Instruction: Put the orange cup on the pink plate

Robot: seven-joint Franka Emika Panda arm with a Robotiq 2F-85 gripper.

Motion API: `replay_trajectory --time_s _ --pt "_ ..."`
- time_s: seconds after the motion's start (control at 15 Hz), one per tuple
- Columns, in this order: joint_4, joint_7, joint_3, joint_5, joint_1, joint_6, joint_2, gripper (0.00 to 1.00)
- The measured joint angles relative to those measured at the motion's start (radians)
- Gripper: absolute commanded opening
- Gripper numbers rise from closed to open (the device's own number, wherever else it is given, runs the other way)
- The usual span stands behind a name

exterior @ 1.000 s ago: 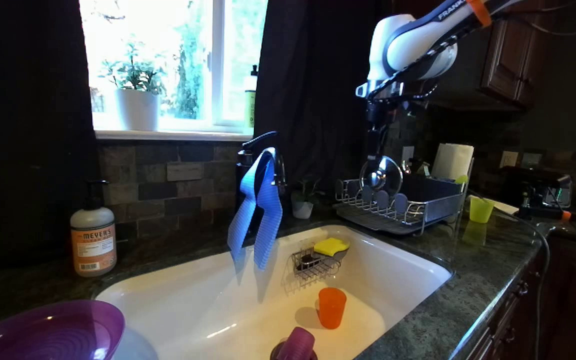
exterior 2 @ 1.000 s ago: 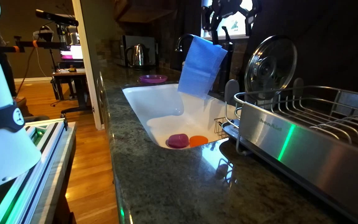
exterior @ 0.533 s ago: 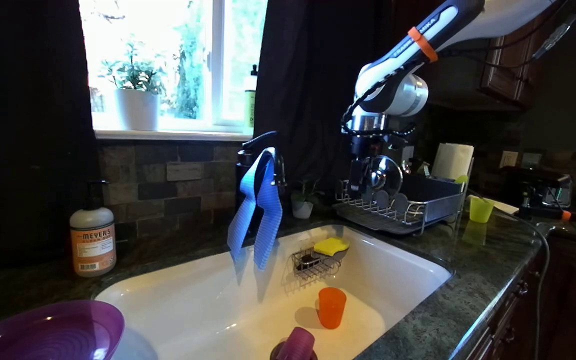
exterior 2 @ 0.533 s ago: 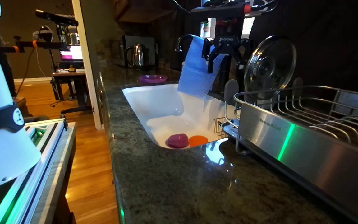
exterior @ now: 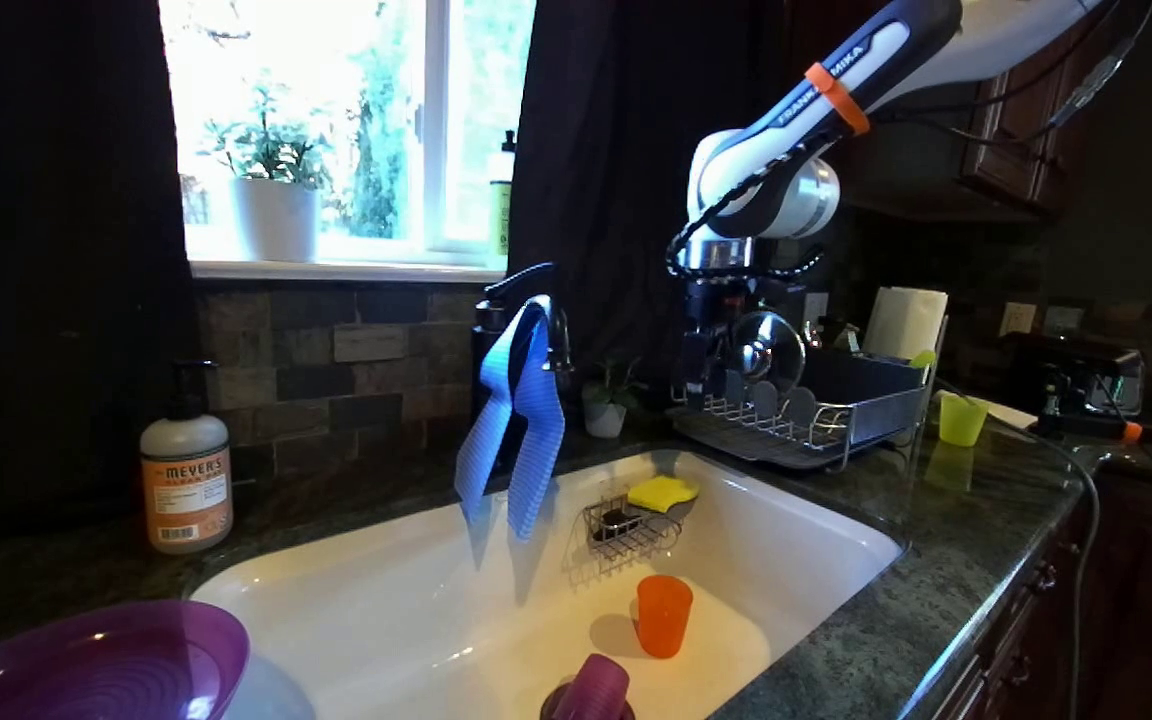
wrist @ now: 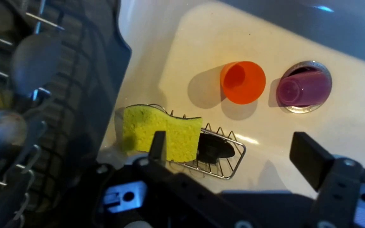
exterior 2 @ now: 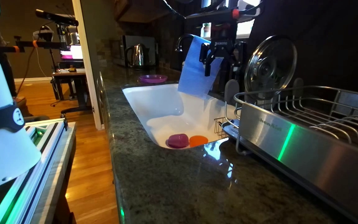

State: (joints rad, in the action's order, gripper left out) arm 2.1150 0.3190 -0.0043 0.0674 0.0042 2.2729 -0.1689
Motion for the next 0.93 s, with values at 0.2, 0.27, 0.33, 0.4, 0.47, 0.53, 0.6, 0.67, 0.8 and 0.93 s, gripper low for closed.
replay_trajectory --time_s 0.2,0.27,0.33,0.4,0.47,0.53,0.6,0.67,0.8,0.93 --pt "0.000 -0.162 0.034 0.029 0.044 0.032 -0.060 1.00" --pt "0.002 -0.196 0.041 0.029 0.055 0.075 -0.085 1.00" --pt "0.009 -0.217 0.045 0.028 0.060 0.147 -0.112 1.00" --pt "0.020 -0.236 0.047 0.028 0.060 0.236 -0.135 1.00" --pt "0.034 -0.260 0.044 0.028 0.060 0.324 -0.152 1.00" --pt "0.055 -0.292 0.037 0.031 0.061 0.409 -0.163 1.00" --pt "0.083 -0.336 0.023 0.041 0.064 0.489 -0.169 1.00" --pt "0.112 -0.382 0.005 0.054 0.073 0.564 -0.172 1.00" --pt "0.145 -0.407 -0.012 0.064 0.084 0.629 -0.174 1.00" --pt "0.139 -0.406 -0.012 0.064 0.083 0.629 -0.174 1.00"
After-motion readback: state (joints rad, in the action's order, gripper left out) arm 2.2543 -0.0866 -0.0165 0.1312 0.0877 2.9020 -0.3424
